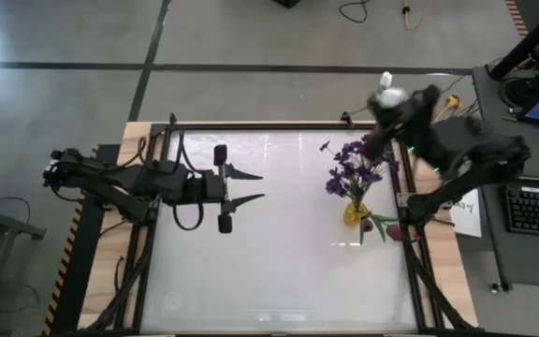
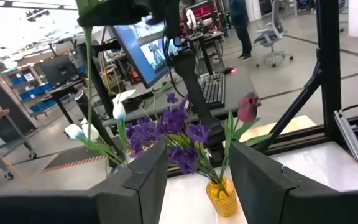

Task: Sort flowers into vase by color
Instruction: Put the white flower into the red vase

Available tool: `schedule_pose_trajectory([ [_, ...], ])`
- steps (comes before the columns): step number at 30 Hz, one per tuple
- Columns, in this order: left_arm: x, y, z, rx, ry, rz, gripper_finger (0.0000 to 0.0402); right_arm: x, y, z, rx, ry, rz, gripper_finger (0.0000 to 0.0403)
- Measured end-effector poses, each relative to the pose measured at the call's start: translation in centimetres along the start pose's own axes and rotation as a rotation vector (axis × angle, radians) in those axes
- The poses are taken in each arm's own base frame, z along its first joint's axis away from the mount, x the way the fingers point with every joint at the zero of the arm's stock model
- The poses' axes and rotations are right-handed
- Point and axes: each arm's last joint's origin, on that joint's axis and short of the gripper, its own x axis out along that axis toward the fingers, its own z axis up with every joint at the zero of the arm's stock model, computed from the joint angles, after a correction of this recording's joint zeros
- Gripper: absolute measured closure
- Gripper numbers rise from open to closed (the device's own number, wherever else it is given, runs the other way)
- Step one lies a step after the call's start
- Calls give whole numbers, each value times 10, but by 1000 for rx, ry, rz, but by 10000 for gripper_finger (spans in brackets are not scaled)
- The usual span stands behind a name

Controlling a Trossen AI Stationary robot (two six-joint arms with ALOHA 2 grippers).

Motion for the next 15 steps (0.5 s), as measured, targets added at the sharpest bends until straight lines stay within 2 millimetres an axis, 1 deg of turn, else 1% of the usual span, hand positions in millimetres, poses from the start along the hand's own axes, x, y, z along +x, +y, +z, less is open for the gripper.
schedule_pose_trajectory([
  [3,2,-1,-1,-1,-1,1,248,-8,-27,-1,67,-11,-49,390],
  [5,3,-1,-1,-1,-2,1,250,-13,-41,-3,83,-12,-72,390],
  [9,4,-1,0,-8,-18,7,251,-36,-89,-14,169,-6,-89,390],
  [10,5,-1,1,-9,-23,9,251,-40,-97,-18,177,5,-95,390],
  [13,6,-2,1,0,-30,12,251,-45,-108,-31,192,51,-118,390],
  [15,7,-1,2,2,-45,20,251,-47,-112,-40,195,86,-128,390],
])
